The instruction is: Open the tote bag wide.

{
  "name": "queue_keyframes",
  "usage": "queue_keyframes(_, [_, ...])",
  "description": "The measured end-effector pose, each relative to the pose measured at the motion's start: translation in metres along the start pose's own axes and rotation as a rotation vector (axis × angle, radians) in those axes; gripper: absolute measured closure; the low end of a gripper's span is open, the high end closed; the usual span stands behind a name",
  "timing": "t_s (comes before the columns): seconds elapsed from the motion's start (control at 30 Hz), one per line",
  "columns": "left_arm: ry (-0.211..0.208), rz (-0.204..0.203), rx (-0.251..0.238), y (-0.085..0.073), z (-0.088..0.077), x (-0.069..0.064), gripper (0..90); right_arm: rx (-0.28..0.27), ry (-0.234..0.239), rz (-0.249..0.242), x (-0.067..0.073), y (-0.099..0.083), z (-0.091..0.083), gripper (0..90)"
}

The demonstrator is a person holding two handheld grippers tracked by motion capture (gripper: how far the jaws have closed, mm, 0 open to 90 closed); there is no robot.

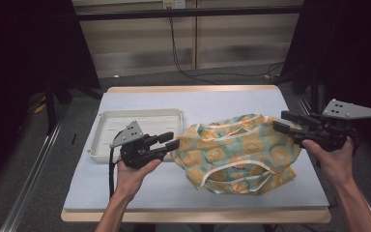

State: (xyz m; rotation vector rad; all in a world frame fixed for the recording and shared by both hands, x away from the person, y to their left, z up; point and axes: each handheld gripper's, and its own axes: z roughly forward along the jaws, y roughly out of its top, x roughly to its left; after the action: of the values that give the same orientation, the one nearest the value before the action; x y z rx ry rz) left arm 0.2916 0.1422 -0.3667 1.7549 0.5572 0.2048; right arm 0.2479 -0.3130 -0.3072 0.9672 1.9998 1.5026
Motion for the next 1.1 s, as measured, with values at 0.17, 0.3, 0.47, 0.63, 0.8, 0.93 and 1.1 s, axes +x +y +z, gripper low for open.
queue_keyframes(0.17, [-0.043,-0.009,0.016,-0.003,0.011,0.008,88.3,0.037,0.019,0.008,-0.003,-0.01,0.009,84.9])
queue_keyframes(0.3, [-0.018,-0.047,0.003,-0.002,0.016,0.019,90.0,0.019,-0.004,0.051,-0.017,-0.018,0.013,89.5])
queue_keyframes(0.47, [-0.001,-0.099,0.01,-0.006,0.031,0.035,90.0,0.014,-0.033,0.083,-0.029,-0.022,0.024,89.5])
queue_keyframes(0.63, [0.021,-0.123,0.056,-0.018,0.044,0.044,89.7,0.024,-0.056,0.11,-0.041,-0.03,0.042,87.3])
queue_keyframes(0.8, [-0.001,-0.137,0.061,-0.029,0.042,0.043,72.4,0.063,-0.065,0.132,-0.049,-0.042,0.05,82.0])
queue_keyframes(0.93, [0.052,-0.109,0.051,-0.024,0.03,0.036,57.1,0.062,-0.05,0.124,-0.047,-0.043,0.048,72.3])
queue_keyframes(1.1, [0.05,-0.096,0.018,-0.02,0.017,0.028,53.1,0.048,-0.052,0.12,-0.045,-0.04,0.038,65.8])
